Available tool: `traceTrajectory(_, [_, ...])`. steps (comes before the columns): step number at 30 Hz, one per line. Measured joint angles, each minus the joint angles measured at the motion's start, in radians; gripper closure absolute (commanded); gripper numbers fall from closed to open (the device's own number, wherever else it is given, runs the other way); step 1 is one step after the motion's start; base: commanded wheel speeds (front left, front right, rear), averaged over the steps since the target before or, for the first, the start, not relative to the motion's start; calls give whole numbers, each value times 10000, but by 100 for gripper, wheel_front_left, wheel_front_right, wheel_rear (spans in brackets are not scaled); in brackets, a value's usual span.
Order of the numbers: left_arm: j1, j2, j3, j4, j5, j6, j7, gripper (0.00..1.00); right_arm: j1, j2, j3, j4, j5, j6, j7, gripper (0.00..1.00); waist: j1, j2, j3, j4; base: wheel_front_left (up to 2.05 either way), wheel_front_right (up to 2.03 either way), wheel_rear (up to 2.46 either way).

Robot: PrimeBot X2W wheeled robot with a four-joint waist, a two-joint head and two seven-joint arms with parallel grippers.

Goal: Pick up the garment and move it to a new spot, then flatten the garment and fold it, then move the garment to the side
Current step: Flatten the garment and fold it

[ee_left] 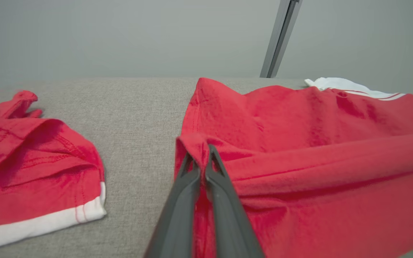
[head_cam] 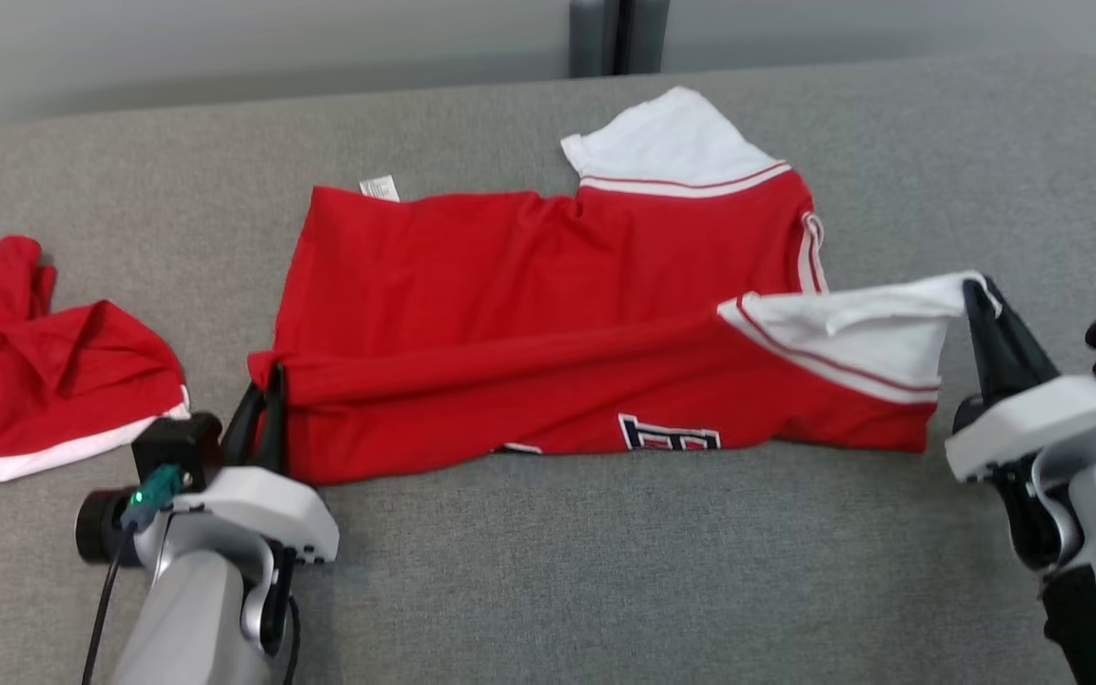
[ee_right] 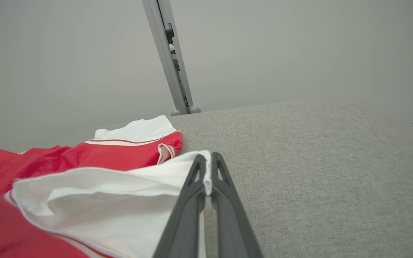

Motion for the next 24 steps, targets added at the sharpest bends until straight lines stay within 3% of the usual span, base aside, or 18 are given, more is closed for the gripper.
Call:
traceTrajectory(2, [-407,-4,-54,167,4,4,2,100,-449,56,48,518,-2,0,0,100,0,0,299,17,0,0,0])
traceTrajectory(3, [-555,2,-77,194,15,8,2,64,-594,136,46,782,8,0,0,77,0,0,436,26,0,0,0])
traceTrajectory(4, [-663,0,-105,203,12,25,2,0,-714,190,65,1049,2,-2,2,1,0,0,557,37,0,0,0])
traceTrajectory(10, [-543,10,-61,-387,-255,267,2,0,-959,199,-353,527,-207,-10,0,0,0,0,839,127,0,0,0])
traceTrajectory(15, [450,12,-86,-1007,-646,353,2,0,205,186,-512,-453,-259,-10,0,0,0,0,667,140,0,0,0])
traceTrajectory(24, [1159,8,-558,-1001,-1005,454,2,0,1692,88,387,-633,29,-10,0,0,1,0,543,101,0,0,0])
